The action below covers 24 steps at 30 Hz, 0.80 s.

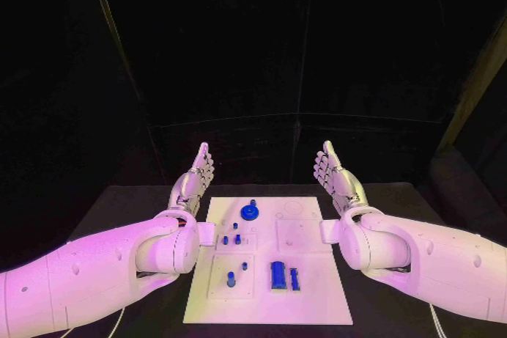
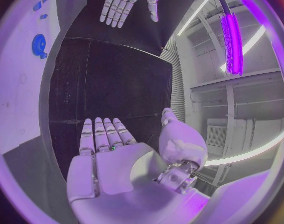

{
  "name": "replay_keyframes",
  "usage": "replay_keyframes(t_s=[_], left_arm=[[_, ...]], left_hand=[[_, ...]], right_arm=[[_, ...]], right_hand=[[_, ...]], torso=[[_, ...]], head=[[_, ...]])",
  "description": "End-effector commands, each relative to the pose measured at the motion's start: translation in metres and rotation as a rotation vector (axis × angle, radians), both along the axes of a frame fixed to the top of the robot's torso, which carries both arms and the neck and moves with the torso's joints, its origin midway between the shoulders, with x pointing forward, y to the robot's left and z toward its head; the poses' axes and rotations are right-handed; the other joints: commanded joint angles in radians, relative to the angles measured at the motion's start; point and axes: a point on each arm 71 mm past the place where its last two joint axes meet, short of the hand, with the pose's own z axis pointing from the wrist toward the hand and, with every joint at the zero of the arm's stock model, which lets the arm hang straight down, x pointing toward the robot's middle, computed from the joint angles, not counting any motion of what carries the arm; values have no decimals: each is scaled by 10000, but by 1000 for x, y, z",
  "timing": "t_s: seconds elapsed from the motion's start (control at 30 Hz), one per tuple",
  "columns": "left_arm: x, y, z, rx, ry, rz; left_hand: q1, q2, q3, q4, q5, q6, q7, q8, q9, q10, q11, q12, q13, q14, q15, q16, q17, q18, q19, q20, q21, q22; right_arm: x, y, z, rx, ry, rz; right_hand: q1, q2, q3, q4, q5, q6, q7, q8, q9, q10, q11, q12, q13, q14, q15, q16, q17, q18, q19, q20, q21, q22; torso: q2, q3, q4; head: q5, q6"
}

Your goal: Assemble the parts on the task board

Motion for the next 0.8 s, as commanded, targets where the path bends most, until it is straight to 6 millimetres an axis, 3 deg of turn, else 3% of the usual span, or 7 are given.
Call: replay_keyframes(t_s=[0.03, 0.37, 0.4, 0.6, 0.63, 0.7, 0.8], left_arm=[[0, 1, 4, 272, -373, 203], [0, 1, 4, 272, -373, 203], [0, 1, 4, 272, -373, 203], [0, 1, 4, 272, -373, 203], [0, 1, 4, 272, -373, 203], [0, 1, 4, 272, -373, 203], [0, 1, 4, 272, -373, 203]], left_hand=[[-920, -1, -55, 1, -38, -660, -16, -41, -17, -701, -22, -70, -14, -647, -14, -106, -16, -210, -493, -123, -40, -274], [-1602, -1, -55, 1, -38, -1139, -16, -41, -17, -1211, -22, -70, -14, -1094, -14, -106, -16, -210, -828, -123, -40, -274], [-1652, -1, -55, 1, -38, -1154, -16, -41, -17, -1253, -22, -70, -14, -1146, -14, -106, -16, -210, -1550, -123, -40, -274], [-1866, -1, -55, 1, -38, -1339, -16, -41, -17, -1418, -22, -70, -14, -1294, -14, -106, -16, -210, -1550, -123, -40, -274], [-2013, -1, -55, 1, -38, -2064, -16, -41, -17, -2209, -22, -70, -14, -2020, -14, -106, -16, -210, -1550, -123, -40, -274], [-2887, -1, -55, 1, -38, -2064, -16, -41, -17, -2209, -22, -70, -14, -2020, -14, -106, -16, -210, -1550, -123, -40, -274], [-2887, -1, -55, 1, -38, -2064, -16, -41, -17, -2209, -22, -70, -14, -2020, -14, -106, -16, -210, -1550, -123, -40, -274]], right_arm=[[0, -2, 2, -23, -73, -314], [0, -2, 2, -23, -73, -314], [0, -2, 2, -23, -73, -314], [0, -2, 2, -23, -73, -314], [0, -2, 2, -23, -73, -314], [0, -2, 2, -23, -73, -314], [0, -2, 2, -23, -73, -314]], right_hand=[[-1041, -18, 135, 0, -58, -654, -49, -39, -18, -743, -18, -73, -13, -778, -3, -47, -17, -221, -648, -63, -113, -352], [-1778, -18, 135, 0, -58, -1119, -49, -39, -18, -1256, -18, -73, -13, -1328, -3, -47, -17, -221, -1098, -63, -113, -352], [-1835, -18, 135, 0, -58, -1139, -49, -39, -18, -1303, -18, -73, -13, -1369, -3, -47, -17, -221, -1132, -63, -113, -352], [-2113, -18, 135, 0, -58, -1317, -49, -39, -18, -1491, -18, -73, -13, -1581, -3, -47, -17, -221, -1297, -63, -113, -352], [-2357, -18, 135, 0, -58, -2035, -49, -39, -18, -2310, -18, -73, -13, -2424, -3, -47, -17, -221, -2020, -63, -113, -352], [-3245, -18, 135, 0, -58, -2035, -49, -39, -18, -2310, -18, -73, -13, -2424, -3, -47, -17, -221, -2020, -63, -113, -352], [-3245, -18, 135, 0, -58, -2035, -49, -39, -18, -2310, -18, -73, -13, -2424, -3, -47, -17, -221, -2020, -63, -113, -352]], torso=[[1, 0, -2], [1, 0, -2], [1, 0, -2], [1, 0, -2], [1, 0, -2], [1, 0, -2], [1, 0, -2]], head=[[-1, -2], [-1, -2], [-1, -2], [-1, -2], [-1, -2], [-1, -2], [-1, -2]])
